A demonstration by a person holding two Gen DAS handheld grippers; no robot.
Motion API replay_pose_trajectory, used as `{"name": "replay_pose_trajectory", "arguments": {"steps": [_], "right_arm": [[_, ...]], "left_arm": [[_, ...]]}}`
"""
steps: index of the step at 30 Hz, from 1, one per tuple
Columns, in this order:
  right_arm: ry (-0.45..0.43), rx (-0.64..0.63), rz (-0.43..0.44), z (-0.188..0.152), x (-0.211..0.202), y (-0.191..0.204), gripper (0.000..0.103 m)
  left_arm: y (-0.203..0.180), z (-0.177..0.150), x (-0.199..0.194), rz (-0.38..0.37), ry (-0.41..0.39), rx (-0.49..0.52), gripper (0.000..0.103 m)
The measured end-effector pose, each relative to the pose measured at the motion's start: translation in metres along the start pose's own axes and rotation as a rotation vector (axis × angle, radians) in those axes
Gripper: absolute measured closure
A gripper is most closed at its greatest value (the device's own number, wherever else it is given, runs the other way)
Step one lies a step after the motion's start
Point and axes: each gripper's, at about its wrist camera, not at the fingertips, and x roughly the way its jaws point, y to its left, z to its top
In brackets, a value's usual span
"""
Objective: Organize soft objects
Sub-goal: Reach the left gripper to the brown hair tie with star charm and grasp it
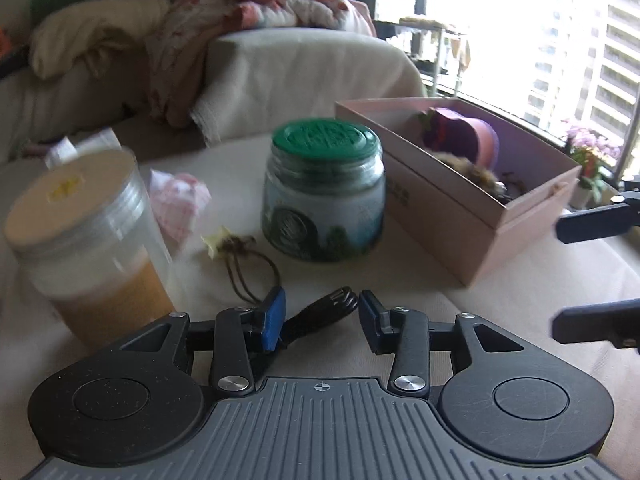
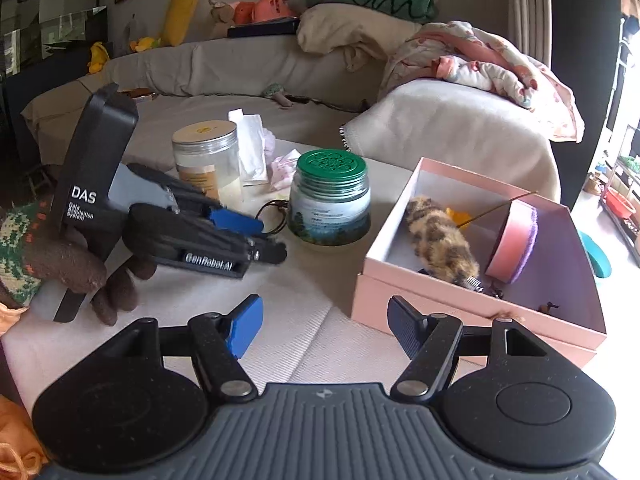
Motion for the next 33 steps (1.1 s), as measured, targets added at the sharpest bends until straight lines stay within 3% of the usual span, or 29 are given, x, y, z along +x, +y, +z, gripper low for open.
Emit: {"name": "replay_pose_trajectory", "arguments": {"steps": [5, 6, 9, 11, 12, 19, 23, 27, 30, 33], "right_arm": [[-0.017, 0.012, 0.011, -0.005, -0.004, 0.001, 0.033], [-0.024, 0.019, 0.012, -0.004, -0.006, 0.001, 0.033], [-0.075, 0.042, 0.008, 0.004, -0.007, 0.004, 0.036], [-0.072, 0.023, 0.013, 0.014, 0.002, 0.012, 0.062], [-0.058, 0.005, 0.027, 0.020, 0.010, 0.017, 0.066], [0.002, 0.006, 0.055, 0.059, 0.084, 0.056, 0.075], [0.039, 0.003, 0.006, 0.068, 0.121, 0.075, 0.079], [0.069, -0.054, -0.047, 0.069, 0.145, 0.086, 0.084], [0.104, -0.056, -0.053, 0.070, 0.156, 0.084, 0.100], [0.108, -0.036, -0.015, 0.068, 0.148, 0.083, 0.101]], "left_arm": [[0.007, -0.013, -0.021, -0.222, 0.064, -0.079, 0.064], [0.007, -0.018, -0.028, -0.239, 0.064, -0.089, 0.064], [0.005, -0.034, -0.047, -0.177, 0.048, -0.095, 0.064], [0.010, -0.042, -0.062, -0.130, 0.027, -0.115, 0.064], [0.015, -0.045, -0.069, -0.106, 0.013, -0.134, 0.064], [0.061, -0.065, -0.105, 0.087, -0.088, -0.329, 0.064], [0.081, -0.076, -0.113, 0.069, -0.134, -0.419, 0.064], [0.088, -0.080, -0.110, 0.028, -0.141, -0.441, 0.064], [0.092, -0.085, -0.109, 0.014, -0.145, -0.461, 0.064], [0.094, -0.089, -0.108, 0.013, -0.150, -0.472, 0.064]]}}
